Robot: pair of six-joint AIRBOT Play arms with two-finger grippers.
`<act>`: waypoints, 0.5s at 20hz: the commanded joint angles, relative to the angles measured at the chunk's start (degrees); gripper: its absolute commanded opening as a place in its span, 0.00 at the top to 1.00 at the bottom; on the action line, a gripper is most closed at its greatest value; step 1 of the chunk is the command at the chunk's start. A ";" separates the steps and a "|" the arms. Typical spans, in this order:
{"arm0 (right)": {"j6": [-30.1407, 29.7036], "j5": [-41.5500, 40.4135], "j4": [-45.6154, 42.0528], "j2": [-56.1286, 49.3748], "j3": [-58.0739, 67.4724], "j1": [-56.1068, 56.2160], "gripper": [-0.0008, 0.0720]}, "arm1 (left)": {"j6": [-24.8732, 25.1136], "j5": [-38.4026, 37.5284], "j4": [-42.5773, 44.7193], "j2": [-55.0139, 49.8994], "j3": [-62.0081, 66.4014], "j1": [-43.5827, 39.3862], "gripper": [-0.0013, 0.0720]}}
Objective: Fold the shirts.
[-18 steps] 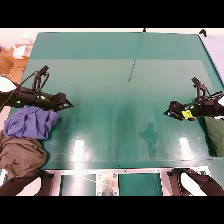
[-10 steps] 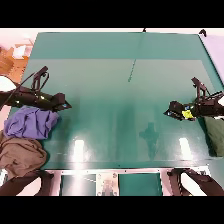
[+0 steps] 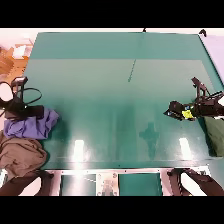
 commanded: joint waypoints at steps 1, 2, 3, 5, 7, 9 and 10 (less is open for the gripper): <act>0.00 0.00 0.00 0.02 -0.02 0.02 0.96 | 0.13 3.61 5.20 -2.49 -3.67 2.58 0.00; 0.00 0.00 0.00 0.02 -0.02 0.02 0.96 | 0.46 3.82 5.22 -4.09 -4.09 3.61 0.00; 0.00 0.00 0.00 0.02 -0.02 0.02 0.96 | 0.46 3.80 5.22 -5.70 -4.07 4.44 0.01; 0.00 0.00 -0.02 0.02 -0.02 0.02 0.96 | 0.92 3.93 5.29 -8.44 -4.07 5.03 0.30; 0.00 0.00 0.00 0.02 -0.02 0.02 0.96 | 2.21 4.13 5.20 -10.99 -4.07 5.01 0.76; 0.00 0.00 0.00 0.02 -0.02 0.04 0.96 | 2.36 3.74 5.16 -12.70 -4.07 5.01 0.95; 0.00 0.00 -0.02 0.02 -0.02 0.02 0.96 | 2.51 3.52 4.83 -12.57 -3.91 5.01 0.95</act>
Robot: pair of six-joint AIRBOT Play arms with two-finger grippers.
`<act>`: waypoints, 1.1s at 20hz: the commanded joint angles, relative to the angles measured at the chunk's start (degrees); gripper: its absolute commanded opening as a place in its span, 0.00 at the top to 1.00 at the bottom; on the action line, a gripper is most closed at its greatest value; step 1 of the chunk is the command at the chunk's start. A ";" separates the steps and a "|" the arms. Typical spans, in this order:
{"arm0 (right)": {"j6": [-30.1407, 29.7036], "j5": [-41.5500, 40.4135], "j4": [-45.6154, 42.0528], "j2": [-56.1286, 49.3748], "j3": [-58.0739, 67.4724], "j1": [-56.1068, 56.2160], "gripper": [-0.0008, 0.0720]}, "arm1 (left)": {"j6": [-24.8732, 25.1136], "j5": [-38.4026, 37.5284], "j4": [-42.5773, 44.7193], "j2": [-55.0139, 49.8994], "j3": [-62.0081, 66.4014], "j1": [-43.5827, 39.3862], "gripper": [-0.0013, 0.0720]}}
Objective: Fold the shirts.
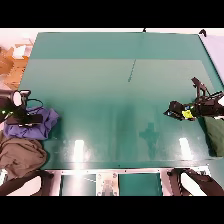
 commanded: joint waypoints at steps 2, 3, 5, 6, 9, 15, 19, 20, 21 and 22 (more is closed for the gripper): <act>0.00 0.00 0.00 0.02 -0.02 0.02 0.96 | 2.78 -2.43 -3.93 -1.88 3.28 0.28 0.95; 0.00 0.00 -0.02 0.02 -0.02 0.02 0.96 | 3.52 -3.76 -6.64 -1.88 6.36 -0.22 0.95; 0.00 0.00 0.00 0.02 -0.02 0.02 0.96 | 4.85 -6.64 -12.83 -1.88 15.12 -4.11 0.95; 0.00 0.00 0.00 0.02 -0.02 0.02 0.96 | 4.83 -8.15 -16.90 -1.88 20.39 -7.48 0.95; 0.00 0.00 0.00 0.02 -0.02 0.02 0.96 | 4.79 -6.49 -29.90 -1.90 32.79 -19.12 0.95; 0.00 0.00 0.00 0.02 -0.02 0.02 0.96 | 10.03 9.60 -44.54 -3.63 36.37 -40.92 0.95; 0.00 0.00 0.00 0.02 -0.02 0.02 0.96 | 11.26 14.40 -44.78 -10.84 36.44 -47.12 0.94; 0.00 0.00 0.00 0.02 -0.02 0.02 0.96 | 11.26 14.62 -45.13 -13.00 36.44 -47.12 0.68; 0.00 0.02 0.00 0.02 -0.02 0.02 0.96 | 11.23 15.08 -45.29 -15.08 36.44 -46.75 0.31; 0.00 0.02 0.00 0.02 -0.02 0.02 0.96 | 11.19 15.19 -45.53 -16.44 36.44 -46.01 0.27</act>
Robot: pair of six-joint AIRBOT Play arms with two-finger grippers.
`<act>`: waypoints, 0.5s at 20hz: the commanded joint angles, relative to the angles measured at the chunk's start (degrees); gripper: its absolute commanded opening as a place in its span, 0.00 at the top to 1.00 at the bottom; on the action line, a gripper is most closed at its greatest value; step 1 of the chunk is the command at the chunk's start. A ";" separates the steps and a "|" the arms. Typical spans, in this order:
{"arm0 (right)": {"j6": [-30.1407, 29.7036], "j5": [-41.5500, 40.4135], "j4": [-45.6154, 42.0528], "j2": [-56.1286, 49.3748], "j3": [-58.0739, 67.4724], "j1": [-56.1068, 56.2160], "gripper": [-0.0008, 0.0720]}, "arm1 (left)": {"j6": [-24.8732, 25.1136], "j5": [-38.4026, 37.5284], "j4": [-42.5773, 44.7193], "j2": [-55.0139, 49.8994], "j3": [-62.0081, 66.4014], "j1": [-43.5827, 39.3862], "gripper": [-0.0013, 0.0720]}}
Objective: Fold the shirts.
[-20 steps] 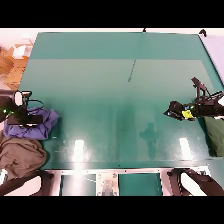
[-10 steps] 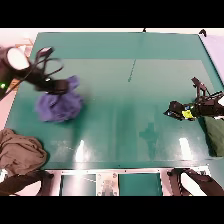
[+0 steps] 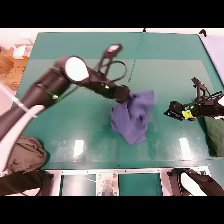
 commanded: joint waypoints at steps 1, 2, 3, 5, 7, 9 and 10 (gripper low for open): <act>0.00 0.04 0.00 0.00 -0.02 0.00 0.96 | 0.72 2.56 -1.57 -5.16 0.24 0.26 0.27; 0.00 0.07 0.00 0.02 0.02 -0.07 0.96 | 0.76 1.97 -1.79 -4.92 0.31 2.21 0.27; 0.00 0.63 0.00 0.00 0.46 -0.59 0.95 | 0.81 0.11 -1.92 -4.00 0.59 5.11 0.27; -0.04 3.63 0.00 -0.07 2.49 -3.37 0.60 | 0.79 -7.96 -1.86 -0.96 0.79 12.11 0.27; -1.25 5.81 0.07 -1.64 4.76 -8.39 0.48 | 0.85 -15.87 -1.42 2.40 -1.14 18.47 0.27; -3.17 6.27 1.25 -5.66 4.90 -13.18 0.47 | 0.81 -17.44 -1.64 6.62 -8.90 22.10 0.27; -4.85 6.29 2.43 -8.22 4.76 -14.27 0.46 | 1.07 -16.09 -2.21 8.52 -14.25 22.40 0.27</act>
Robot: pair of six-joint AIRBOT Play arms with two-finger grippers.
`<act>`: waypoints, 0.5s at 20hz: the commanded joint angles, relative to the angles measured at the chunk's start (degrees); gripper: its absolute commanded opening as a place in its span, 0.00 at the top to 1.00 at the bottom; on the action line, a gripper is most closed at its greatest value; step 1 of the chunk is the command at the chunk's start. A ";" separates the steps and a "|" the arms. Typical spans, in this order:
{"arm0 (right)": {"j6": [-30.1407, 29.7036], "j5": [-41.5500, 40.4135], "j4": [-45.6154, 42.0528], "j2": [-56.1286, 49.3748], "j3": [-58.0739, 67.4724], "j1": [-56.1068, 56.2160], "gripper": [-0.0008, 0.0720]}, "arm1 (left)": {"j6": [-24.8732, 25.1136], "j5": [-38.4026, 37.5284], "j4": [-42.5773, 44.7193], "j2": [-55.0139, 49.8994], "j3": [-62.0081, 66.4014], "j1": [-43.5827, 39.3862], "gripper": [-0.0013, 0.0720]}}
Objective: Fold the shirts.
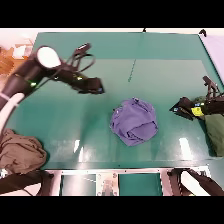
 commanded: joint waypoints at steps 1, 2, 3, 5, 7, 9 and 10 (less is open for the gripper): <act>-5.31 1.73 3.19 -7.13 0.81 -5.07 0.42 | 1.05 -1.84 -2.23 5.81 -14.49 4.50 0.27; -7.48 1.68 5.25 -10.19 0.81 -4.96 0.42 | 1.73 1.22 -5.49 5.95 -20.04 4.13 0.27; -10.25 1.20 7.93 -13.22 0.81 -4.50 0.42 | 4.74 5.66 -11.58 5.70 -26.18 3.48 0.27; -14.19 0.85 12.26 -18.34 0.83 -3.28 0.41 | 12.09 14.71 -24.52 4.44 -35.87 1.73 0.27; -17.35 -0.79 16.96 -22.77 0.87 -1.14 0.38 | 20.13 19.32 -35.26 1.20 -40.26 -0.52 0.27; -18.64 -3.04 18.36 -26.23 0.90 1.86 0.38 | 25.70 21.75 -43.15 -3.48 -40.19 -3.96 0.27; -18.64 -3.76 18.43 -27.58 0.90 3.26 0.38 | 28.22 22.21 -46.88 -6.01 -39.63 -5.53 0.27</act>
